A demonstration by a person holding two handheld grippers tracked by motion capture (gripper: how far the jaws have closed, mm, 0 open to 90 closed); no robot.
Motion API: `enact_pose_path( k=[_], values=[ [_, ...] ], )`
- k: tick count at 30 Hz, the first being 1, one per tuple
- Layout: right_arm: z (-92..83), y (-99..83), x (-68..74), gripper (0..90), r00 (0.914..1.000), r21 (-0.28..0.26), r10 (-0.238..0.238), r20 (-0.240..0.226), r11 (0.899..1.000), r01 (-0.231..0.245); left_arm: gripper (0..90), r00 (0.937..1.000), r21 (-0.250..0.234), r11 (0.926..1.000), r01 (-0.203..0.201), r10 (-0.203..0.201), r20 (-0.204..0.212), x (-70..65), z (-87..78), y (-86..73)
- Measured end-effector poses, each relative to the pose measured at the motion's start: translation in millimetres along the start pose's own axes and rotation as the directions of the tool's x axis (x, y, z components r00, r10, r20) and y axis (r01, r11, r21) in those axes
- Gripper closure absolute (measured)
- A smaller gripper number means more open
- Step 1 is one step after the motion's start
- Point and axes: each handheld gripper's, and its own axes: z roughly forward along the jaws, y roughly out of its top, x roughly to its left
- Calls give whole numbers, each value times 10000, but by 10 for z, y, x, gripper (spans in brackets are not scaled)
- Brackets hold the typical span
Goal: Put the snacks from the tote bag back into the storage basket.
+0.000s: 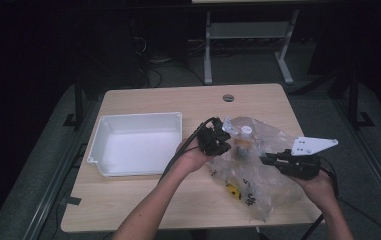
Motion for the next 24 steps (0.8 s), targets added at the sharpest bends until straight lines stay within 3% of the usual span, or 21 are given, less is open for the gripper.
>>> enact_pose_path(
  k=[3,7,11,14,17,24],
  values=[
    [5,-11,-9,830,10000,28,48,41,10000,-48,813,9987,-303,9995,79,-64,497,-36,-53,-3],
    [46,-8,-6,832,10000,128,21,-9,9999,-21,729,9985,-410,9990,-184,204,506,-102,-108,16],
    [105,-14,12,832,10000,273,19,-75,9996,-17,686,9934,-677,9977,85,-7,1145,-117,-140,31],
    [142,-9,29,832,9999,359,22,-124,9994,-17,651,9929,-862,9961,170,-67,1189,-151,-141,51],
    [177,1,48,832,9998,434,-82,-174,9990,90,619,9940,-875,9962,-23,119,1091,-173,-161,72],
    [215,-14,61,832,9996,600,-87,-262,9981,102,625,9933,-1216,9925,-119,257,1127,-232,-283,150]
  ],
)
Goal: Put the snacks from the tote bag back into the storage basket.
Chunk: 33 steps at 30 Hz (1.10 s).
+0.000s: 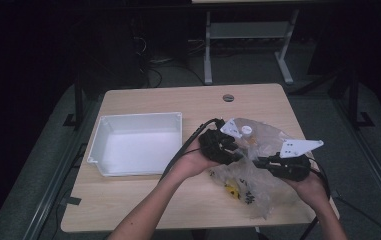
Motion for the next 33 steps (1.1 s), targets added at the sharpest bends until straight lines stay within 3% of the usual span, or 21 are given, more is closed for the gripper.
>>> enact_pose_path(
  k=[5,12,17,21,24,28,31,33],
  values=[
    [15,38,33,832,9999,-66,-156,-69,9999,156,613,10000,15,10000,-58,58,71,-24,-27,89],
    [26,77,86,832,9993,-167,-322,-184,9994,319,561,9997,290,9996,35,-42,234,-17,82,84],
    [68,86,127,831,9982,-41,-542,-256,9985,541,526,9973,287,9985,468,-483,546,-3,188,53],
    [92,86,143,830,9975,8,-620,-346,9981,621,527,9935,2,9958,910,-908,687,33,204,50],
    [99,94,156,829,9965,-39,-736,-385,9973,735,581,9938,47,9949,1008,-1009,459,55,209,57],
    [120,96,172,808,9952,-1,-854,-476,9963,855,745,9922,21,9924,1232,-1233,192,54,230,60],
    [133,95,178,800,9954,8,-783,-557,9969,785,876,9954,143,9953,957,-958,81,42,249,70],
    [130,92,174,799,9951,-1,-802,-579,9968,803,899,9969,179,9967,792,-791,-49,29,260,74]
  ],
)
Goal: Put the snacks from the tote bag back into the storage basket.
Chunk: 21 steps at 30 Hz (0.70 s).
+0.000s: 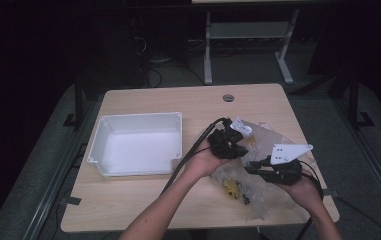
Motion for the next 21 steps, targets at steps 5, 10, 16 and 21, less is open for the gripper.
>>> enact_pose_path(
  k=[5,10,16,21],
  values=[
    [-51,-26,-27,754,9997,-128,244,2,9996,-244,900,9992,34,9999,-97,98,-386,-2,-23,-23],
    [-123,-45,-64,680,9989,-328,469,33,9984,-468,900,9979,73,10000,-11,16,-642,34,-75,-77],
    [-210,-67,-114,600,9970,-726,751,-190,9944,-763,900,9981,183,9997,130,-118,-603,69,-126,-150],
    [-329,-77,-164,570,9954,-818,958,12,9921,-954,900,9970,307,9994,162,-138,-765,107,-162,-203]
  ],
)
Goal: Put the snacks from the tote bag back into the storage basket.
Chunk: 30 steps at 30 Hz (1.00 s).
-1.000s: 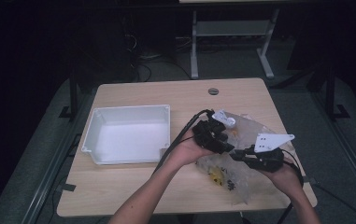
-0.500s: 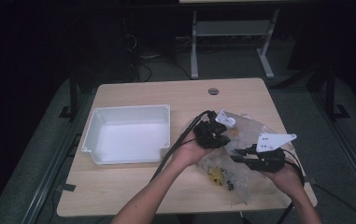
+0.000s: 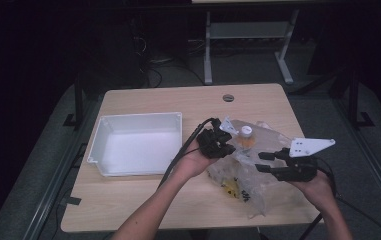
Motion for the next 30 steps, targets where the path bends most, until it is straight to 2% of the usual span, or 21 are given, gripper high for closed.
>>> enact_pose_path(
  k=[6,9,15,22,30],
  values=[
    [-147,-24,-86,546,9993,-146,356,148,9993,-353,900,9999,164,9999,11,-10,-100,32,0,-54],
    [-191,-32,-122,535,9988,-19,444,218,9990,-444,900,9997,355,9993,-96,103,-201,38,-3,-71],
    [-278,-52,-199,499,9975,53,690,168,9976,-691,900,9996,509,9987,-47,62,-291,62,3,-120],
    [-367,-83,-363,452,9943,622,923,540,9935,-956,900,9990,644,9978,-159,186,-411,67,8,-151],
    [-385,-70,-501,389,9897,1332,842,1161,9861,-995,900,9985,758,9971,-98,138,-524,97,-18,-221]
  ],
)
